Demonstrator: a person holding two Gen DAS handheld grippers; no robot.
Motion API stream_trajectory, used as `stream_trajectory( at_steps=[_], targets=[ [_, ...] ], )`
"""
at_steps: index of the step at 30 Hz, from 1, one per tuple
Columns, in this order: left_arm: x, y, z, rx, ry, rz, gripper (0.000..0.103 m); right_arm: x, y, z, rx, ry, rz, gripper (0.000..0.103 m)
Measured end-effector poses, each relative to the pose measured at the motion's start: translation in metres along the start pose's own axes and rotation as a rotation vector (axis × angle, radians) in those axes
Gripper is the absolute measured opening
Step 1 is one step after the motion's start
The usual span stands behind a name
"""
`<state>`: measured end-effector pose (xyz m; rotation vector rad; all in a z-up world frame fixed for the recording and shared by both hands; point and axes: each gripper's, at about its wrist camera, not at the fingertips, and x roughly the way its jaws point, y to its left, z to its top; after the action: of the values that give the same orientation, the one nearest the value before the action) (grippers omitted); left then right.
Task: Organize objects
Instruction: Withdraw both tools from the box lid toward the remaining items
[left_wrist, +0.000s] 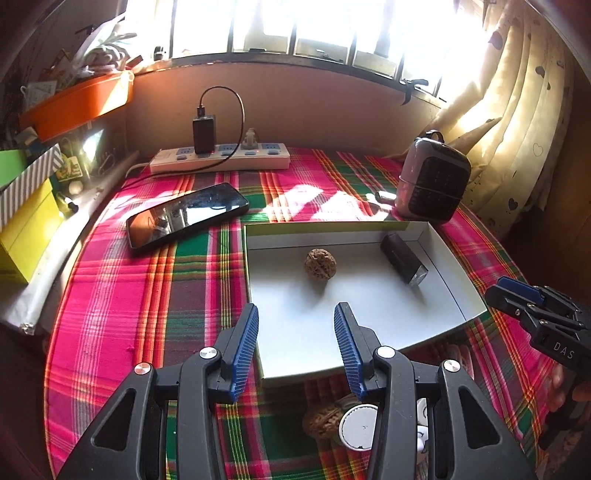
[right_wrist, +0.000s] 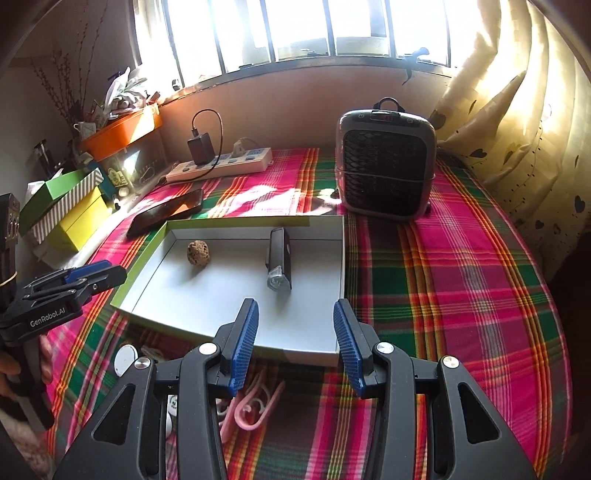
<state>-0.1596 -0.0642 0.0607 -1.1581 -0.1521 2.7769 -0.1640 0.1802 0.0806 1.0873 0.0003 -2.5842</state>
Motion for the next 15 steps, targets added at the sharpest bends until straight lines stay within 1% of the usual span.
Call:
stream_trajectory(
  at_steps=[3, 7, 12, 15],
  targets=[
    [-0.007, 0.003, -0.009, -0.01, -0.003, 0.003, 0.041, -0.004, 0.003, -0.009, -0.014, 0.005, -0.012, 0.044],
    [-0.014, 0.007, -0.021, -0.033, 0.003, -0.015, 0.041, -0.005, 0.007, -0.022, -0.017, 0.022, 0.002, 0.044],
    [-0.016, 0.011, -0.039, -0.046, 0.029, -0.031, 0.041, -0.006, 0.008, -0.034, -0.006, 0.037, 0.015, 0.044],
    [-0.015, 0.012, -0.049, -0.049, 0.044, -0.033, 0.041, -0.006, 0.006, -0.04, 0.005, 0.046, 0.004, 0.044]
  ],
)
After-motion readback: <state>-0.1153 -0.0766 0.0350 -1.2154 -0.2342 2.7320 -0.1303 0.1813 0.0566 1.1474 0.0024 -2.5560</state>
